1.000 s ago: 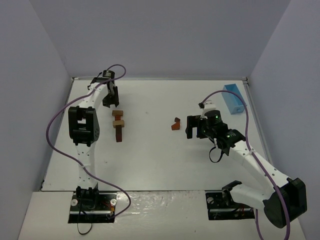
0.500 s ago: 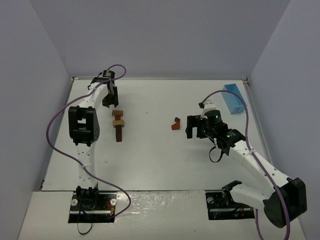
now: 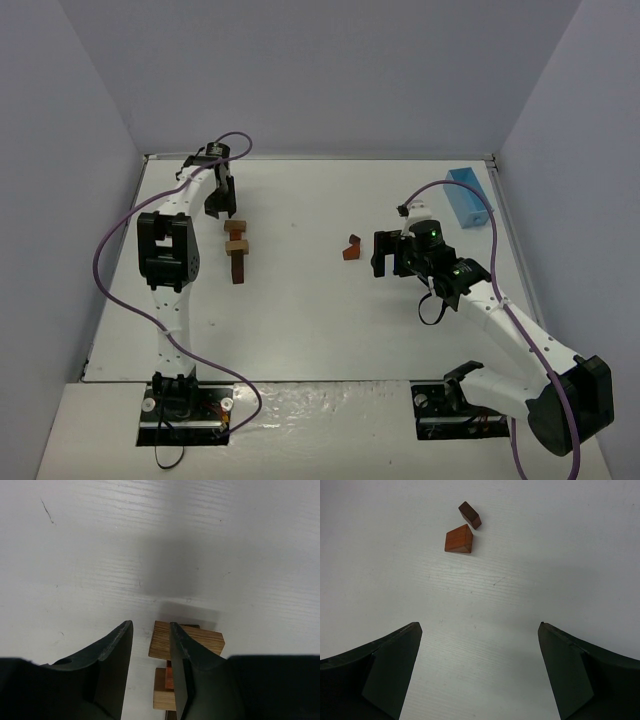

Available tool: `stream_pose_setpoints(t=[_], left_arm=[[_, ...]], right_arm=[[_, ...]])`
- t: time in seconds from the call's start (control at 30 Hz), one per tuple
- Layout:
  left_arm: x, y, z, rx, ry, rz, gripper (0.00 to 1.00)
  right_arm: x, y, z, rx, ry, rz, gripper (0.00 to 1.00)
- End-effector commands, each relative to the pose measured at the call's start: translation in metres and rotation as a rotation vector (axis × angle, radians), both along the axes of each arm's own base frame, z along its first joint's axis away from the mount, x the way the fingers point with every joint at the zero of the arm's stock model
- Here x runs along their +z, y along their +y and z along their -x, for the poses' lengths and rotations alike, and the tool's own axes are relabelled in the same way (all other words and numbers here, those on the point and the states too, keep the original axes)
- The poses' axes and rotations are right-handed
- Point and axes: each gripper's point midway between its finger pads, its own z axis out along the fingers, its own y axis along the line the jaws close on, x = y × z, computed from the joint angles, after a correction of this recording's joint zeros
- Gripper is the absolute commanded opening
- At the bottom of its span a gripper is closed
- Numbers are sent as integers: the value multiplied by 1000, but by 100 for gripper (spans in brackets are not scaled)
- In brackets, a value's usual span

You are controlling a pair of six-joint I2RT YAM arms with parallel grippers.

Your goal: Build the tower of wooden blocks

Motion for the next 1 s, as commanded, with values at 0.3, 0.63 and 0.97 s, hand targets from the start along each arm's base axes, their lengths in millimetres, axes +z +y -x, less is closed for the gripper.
stream_pose_setpoints(t=[0.3, 0.63, 0.97], left_arm=[[15, 7, 5, 2, -17, -18, 28], [45, 17, -4, 15, -90, -60, 35], [107, -9, 3, 185, -237, 48, 96]], right_arm=[[17, 6, -10, 8, -60, -32, 100], [16, 6, -10, 9, -58, -32, 100], [13, 4, -11, -1, -55, -21, 100]])
